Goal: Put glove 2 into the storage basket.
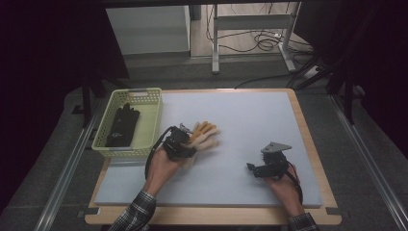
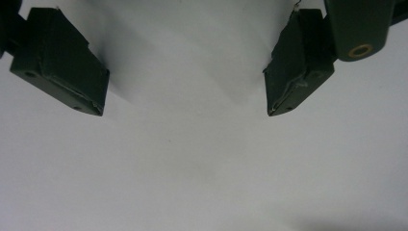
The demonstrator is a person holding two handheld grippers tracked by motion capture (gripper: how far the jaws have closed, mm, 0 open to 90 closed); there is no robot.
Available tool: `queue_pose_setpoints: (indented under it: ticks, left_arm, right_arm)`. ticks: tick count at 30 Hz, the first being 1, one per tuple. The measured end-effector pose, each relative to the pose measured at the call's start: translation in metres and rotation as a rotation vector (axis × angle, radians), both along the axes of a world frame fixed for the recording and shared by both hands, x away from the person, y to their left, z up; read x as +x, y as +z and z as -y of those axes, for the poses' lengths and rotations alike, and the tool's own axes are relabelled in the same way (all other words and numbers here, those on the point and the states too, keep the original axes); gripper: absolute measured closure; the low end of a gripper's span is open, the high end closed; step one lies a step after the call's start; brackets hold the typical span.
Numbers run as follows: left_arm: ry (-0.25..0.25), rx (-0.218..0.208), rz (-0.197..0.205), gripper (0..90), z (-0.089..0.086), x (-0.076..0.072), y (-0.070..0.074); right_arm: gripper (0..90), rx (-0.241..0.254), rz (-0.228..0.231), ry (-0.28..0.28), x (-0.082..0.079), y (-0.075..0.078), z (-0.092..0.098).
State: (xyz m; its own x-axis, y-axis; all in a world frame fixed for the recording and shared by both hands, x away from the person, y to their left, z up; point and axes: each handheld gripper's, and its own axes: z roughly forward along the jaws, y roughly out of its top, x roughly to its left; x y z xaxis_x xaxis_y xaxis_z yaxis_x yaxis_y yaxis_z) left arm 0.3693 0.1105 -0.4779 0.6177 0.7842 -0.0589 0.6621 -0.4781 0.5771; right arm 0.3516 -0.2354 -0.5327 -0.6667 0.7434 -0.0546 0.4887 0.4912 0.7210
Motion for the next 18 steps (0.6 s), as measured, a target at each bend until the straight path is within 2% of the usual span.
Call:
queue_pose_setpoints:
  ticks: [4, 6, 8, 15, 18]
  left_arm:
    - [0.026, -0.013, 0.004, 60.1, -0.009, 0.01, 0.016]
    - [0.033, -0.019, 0.006, 60.1, -0.011, 0.012, 0.019]
    - [0.052, -0.008, 0.017, 59.9, -0.017, 0.017, 0.027]
    - [0.093, 0.004, 0.026, 59.6, -0.032, 0.027, 0.039]
    - [0.112, -0.003, 0.026, 59.5, -0.041, 0.032, 0.044]
  right_arm:
    - [15.2, 0.0, 0.001, 0.0, 0.0, 0.0, 0.0]
    - [15.2, 0.0, -0.001, 0.0, 0.0, 0.0, 0.0]
    - [15.2, 0.0, 0.001, 0.001, 0.0, 0.0, 0.0]
    - [15.2, 0.0, 0.001, 0.001, 0.0, 0.0, 0.0]
    - [15.2, -0.001, 0.002, 0.002, 0.0, 0.0, 0.0]
